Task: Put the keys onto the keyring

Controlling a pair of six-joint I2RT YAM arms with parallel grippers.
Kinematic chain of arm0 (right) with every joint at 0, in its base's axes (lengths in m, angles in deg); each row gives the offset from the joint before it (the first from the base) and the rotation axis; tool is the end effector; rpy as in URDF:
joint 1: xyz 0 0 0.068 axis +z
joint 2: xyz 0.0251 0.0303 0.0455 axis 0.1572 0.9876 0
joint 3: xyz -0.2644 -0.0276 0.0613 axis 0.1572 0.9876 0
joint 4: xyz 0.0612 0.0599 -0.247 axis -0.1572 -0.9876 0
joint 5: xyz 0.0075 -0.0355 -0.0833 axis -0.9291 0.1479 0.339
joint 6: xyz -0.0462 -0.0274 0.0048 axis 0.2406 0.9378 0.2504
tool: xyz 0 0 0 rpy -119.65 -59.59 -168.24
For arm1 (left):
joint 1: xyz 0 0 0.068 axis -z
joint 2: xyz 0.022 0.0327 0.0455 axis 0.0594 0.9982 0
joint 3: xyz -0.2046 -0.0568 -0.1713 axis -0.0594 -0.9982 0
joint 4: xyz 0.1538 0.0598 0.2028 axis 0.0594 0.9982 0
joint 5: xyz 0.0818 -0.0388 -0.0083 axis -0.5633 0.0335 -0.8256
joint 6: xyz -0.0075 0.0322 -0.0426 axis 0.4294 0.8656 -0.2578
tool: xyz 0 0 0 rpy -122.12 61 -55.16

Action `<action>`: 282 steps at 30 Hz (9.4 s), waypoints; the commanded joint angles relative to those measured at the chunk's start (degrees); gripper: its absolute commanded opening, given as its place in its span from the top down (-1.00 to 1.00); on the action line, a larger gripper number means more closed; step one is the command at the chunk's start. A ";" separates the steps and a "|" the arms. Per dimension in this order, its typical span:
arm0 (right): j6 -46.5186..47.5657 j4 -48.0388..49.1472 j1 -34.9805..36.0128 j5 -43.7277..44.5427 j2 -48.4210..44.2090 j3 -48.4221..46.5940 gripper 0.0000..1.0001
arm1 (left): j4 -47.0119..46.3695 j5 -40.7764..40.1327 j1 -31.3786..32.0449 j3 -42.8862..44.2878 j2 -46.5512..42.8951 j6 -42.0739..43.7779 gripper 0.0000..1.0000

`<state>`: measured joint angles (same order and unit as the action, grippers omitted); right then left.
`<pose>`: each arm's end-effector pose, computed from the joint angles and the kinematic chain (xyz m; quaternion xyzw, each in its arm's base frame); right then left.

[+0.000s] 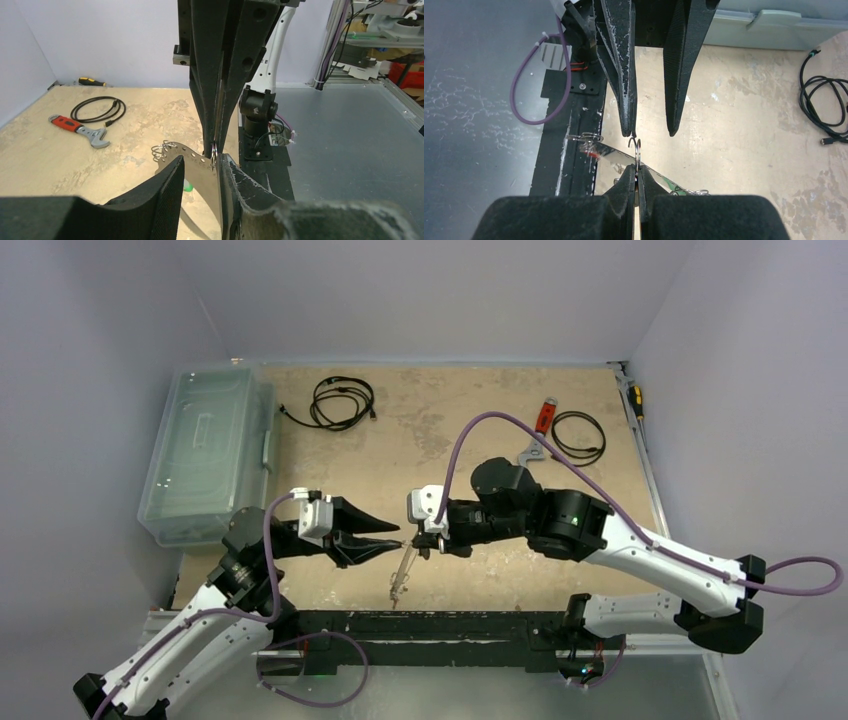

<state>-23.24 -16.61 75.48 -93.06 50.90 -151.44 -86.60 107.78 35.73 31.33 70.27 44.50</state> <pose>0.0841 0.2209 0.3997 -0.6313 0.5554 0.3345 0.4256 0.0862 -0.1026 0.3311 0.4263 0.4867 -0.5265 0.5515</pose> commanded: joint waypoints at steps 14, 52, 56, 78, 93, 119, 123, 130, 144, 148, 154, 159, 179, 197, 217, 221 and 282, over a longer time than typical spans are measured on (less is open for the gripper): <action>1.65 0.45 0.24 0.30 0.79 -5.52 1.00 | -3.24 2.23 0.80 0.86 1.96 -1.83 0.38; -1.40 16.78 0.25 -0.68 -10.00 8.66 0.06 | -6.21 0.47 1.07 0.09 -1.54 -3.29 1.00; -2.36 20.28 0.26 -2.30 -11.33 10.89 0.16 | -6.49 0.29 1.06 0.05 -1.84 -3.55 1.00; -2.30 21.46 0.27 -4.09 -7.82 10.50 0.70 | -5.75 -0.21 1.10 -0.04 -2.81 -3.22 1.00; -2.69 22.93 0.23 -4.88 -7.17 11.75 0.96 | -5.79 -2.07 0.99 -0.20 -4.12 -3.08 1.00; -2.75 26.27 0.19 -6.68 -5.17 10.23 0.57 | -4.05 -4.31 0.90 0.22 -4.65 -1.80 1.00; -2.77 25.22 0.19 -7.29 -6.16 11.10 0.33 | -3.79 -4.86 0.89 0.27 -5.05 -1.68 1.00; -3.68 27.00 0.20 -7.40 -5.66 12.57 0.32 | -3.95 -5.45 0.93 0.30 -5.27 -1.88 1.00; -5.52 32.51 0.19 -4.80 -5.16 14.98 0.59 | -3.94 -6.58 0.75 0.05 -5.98 -2.13 1.00; -5.71 33.65 0.19 -4.61 -4.88 14.88 0.70 | -3.86 -6.64 0.68 0.04 -5.98 -2.16 1.00; -4.82 31.94 0.14 -4.78 -4.40 13.72 1.00 | -3.35 -6.95 0.55 0.23 -6.16 -1.87 1.00; -1.21 22.81 0.19 -3.02 -3.52 8.90 1.00 | -1.10 -7.11 0.59 0.92 -5.66 0.08 1.00; 2.41 -12.24 0.19 6.83 7.86 -14.68 1.00 | 3.49 -10.04 1.33 2.82 -3.37 4.45 0.11; 3.65 -13.41 0.27 4.06 8.70 -16.77 1.00 | -1.72 -3.50 2.12 2.97 5.12 0.45 0.51; 4.75 -10.34 0.31 0.67 7.17 -16.29 1.00 | -2.60 -2.49 2.49 2.26 8.43 -1.16 0.75; 4.84 -10.35 0.31 0.31 7.96 -16.30 1.00 | -3.30 -1.97 2.45 2.09 8.30 -1.64 1.00; -13.77 54.24 0.27 2.48 -10.10 29.00 0.25 | -7.37 -6.86 -0.83 -0.54 -4.29 -6.07 1.00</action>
<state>-35.89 32.98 75.48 -91.93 40.41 -122.90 -91.72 101.55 35.23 30.79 66.70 39.45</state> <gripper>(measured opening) 0.401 0.009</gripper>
